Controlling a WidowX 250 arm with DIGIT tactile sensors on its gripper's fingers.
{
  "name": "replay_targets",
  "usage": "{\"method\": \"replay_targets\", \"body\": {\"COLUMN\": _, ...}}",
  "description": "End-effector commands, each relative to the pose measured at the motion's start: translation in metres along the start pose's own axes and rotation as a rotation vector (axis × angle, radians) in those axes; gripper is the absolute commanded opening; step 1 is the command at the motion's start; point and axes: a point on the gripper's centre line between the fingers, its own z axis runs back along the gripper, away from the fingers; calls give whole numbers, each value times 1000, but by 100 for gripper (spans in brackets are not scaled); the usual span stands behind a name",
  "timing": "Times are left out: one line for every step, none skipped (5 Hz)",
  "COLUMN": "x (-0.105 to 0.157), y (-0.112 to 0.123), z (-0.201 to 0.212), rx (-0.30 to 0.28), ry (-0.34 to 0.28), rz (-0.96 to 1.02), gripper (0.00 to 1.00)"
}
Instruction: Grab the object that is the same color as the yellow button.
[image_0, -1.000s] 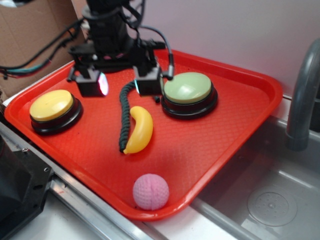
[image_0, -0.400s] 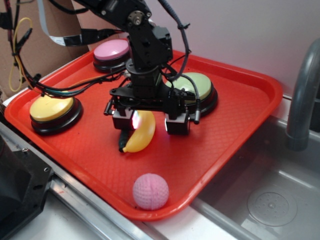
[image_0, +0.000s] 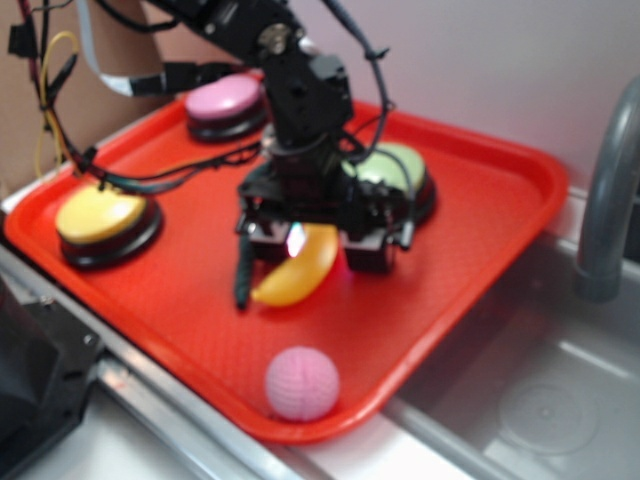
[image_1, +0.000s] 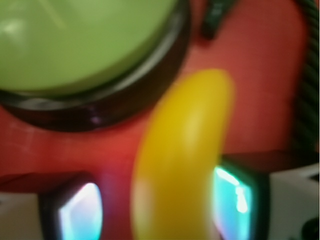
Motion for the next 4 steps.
{"method": "replay_targets", "body": {"x": 8, "y": 13, "z": 39, "rx": 3, "ry": -13, "rz": -107, "gripper": 0}}
{"method": "replay_targets", "body": {"x": 19, "y": 27, "z": 77, "rx": 16, "ry": -7, "rz": -270, "gripper": 0}}
{"method": "replay_targets", "body": {"x": 32, "y": 46, "z": 126, "rx": 78, "ry": -33, "rz": -389, "gripper": 0}}
{"method": "replay_targets", "body": {"x": 45, "y": 67, "z": 168, "rx": 57, "ry": -74, "rz": -345, "gripper": 0}}
